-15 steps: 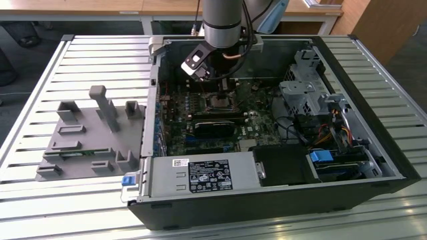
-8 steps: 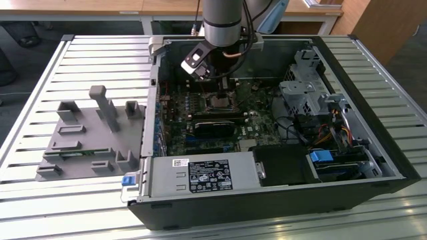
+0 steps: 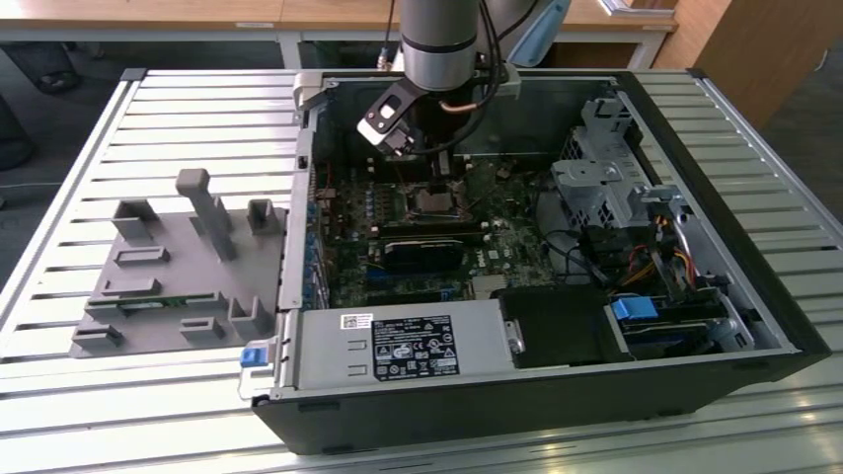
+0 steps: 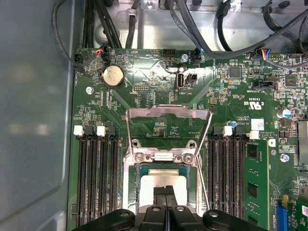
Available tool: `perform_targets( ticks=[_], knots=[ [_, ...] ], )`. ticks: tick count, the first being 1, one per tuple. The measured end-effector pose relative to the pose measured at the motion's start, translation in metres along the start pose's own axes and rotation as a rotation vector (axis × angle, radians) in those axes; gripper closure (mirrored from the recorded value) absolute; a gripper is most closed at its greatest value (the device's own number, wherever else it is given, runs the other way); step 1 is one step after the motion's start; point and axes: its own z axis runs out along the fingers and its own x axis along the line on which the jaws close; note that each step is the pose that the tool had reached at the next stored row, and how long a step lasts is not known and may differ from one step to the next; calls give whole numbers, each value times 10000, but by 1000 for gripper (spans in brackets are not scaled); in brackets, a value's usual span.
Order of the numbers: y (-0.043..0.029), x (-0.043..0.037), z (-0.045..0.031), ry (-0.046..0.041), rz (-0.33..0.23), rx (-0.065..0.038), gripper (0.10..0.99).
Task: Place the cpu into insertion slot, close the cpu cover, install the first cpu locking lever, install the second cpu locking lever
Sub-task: 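Close the cpu cover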
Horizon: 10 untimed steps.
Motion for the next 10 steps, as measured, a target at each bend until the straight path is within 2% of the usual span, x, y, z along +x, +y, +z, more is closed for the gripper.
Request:
perform_targets(
  ticks=[10],
  knots=[
    [5,2,-65,1,0,-1,980]
  ],
)
